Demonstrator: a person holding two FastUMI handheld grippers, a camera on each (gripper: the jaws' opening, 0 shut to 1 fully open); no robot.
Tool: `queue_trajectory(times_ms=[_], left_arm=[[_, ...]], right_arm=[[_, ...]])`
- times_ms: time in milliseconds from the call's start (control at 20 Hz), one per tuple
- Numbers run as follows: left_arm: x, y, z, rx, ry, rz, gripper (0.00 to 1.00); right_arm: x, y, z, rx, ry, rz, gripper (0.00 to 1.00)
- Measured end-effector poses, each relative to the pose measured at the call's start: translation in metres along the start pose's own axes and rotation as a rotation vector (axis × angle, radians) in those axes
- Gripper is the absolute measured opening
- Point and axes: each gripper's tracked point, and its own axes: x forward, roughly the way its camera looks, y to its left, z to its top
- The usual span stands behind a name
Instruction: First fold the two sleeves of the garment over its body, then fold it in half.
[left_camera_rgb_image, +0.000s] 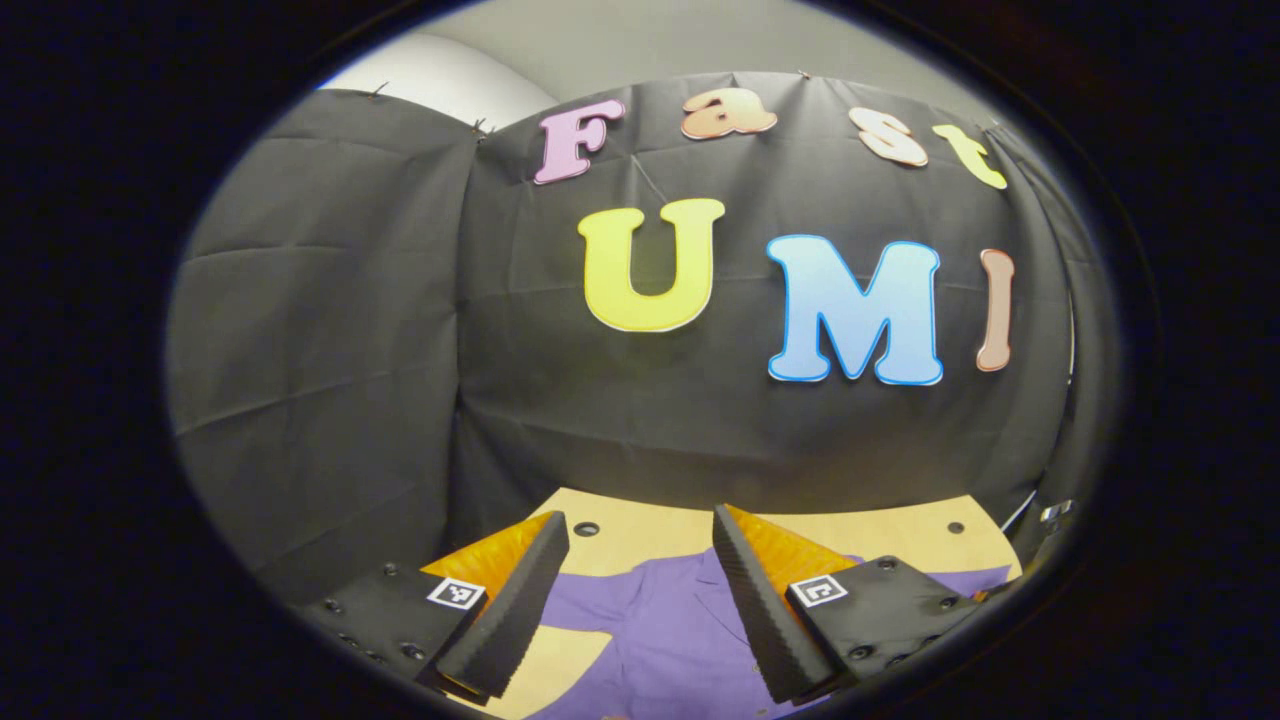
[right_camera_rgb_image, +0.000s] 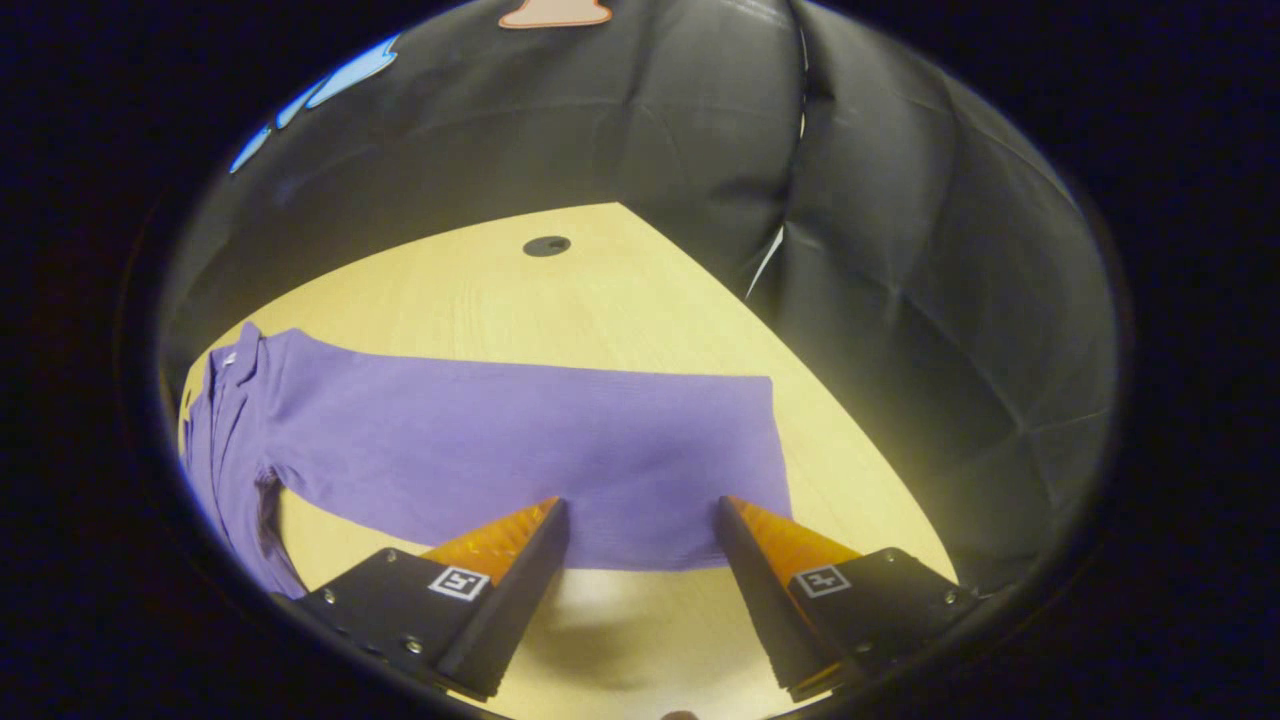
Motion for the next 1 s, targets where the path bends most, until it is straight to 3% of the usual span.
queue_trajectory(times_ms=[250, 300, 400, 500, 550, 650, 750, 850, 1000], left_arm=[[0.0, -0.003, -0.003, -0.007, 0.006, -0.01, 0.93], [0.0, -0.003, -0.003, -0.006, 0.005, -0.013, 0.93], [0.0, -0.004, -0.002, 0.004, 0.0, -0.016, 0.93], [0.0, -0.004, 0.0, 0.01, -0.006, -0.016, 0.93], [0.0, -0.003, 0.001, 0.01, -0.005, -0.016, 0.93], [0.0, -0.002, -0.001, 0.005, -0.003, -0.017, 0.93], [0.0, -0.001, -0.003, -0.002, 0.0, -0.016, 0.93], [0.0, 0.001, -0.004, 0.002, 0.002, -0.014, 0.93], [-0.001, 0.005, -0.006, 0.015, 0.004, -0.011, 0.93]], right_arm=[[0.0, 0.006, -0.001, 0.016, 0.002, 0.03, 0.94], [0.002, 0.012, -0.001, 0.009, -0.003, 0.036, 0.9], [0.004, 0.02, -0.001, 0.003, -0.008, 0.051, 0.77], [0.003, 0.022, -0.002, 0.011, 0.006, 0.036, 0.56], [-0.001, 0.026, 0.0, 0.034, 0.009, 0.065, 0.54], [-0.001, 0.035, 0.001, 0.058, 0.023, 0.068, 0.23], [0.0, 0.035, 0.0, 0.072, 0.034, 0.054, 0.1], [-0.001, 0.035, -0.002, 0.074, 0.048, 0.032, 0.04], [-0.004, 0.036, 0.002, 0.056, 0.055, 0.02, 0.04]])
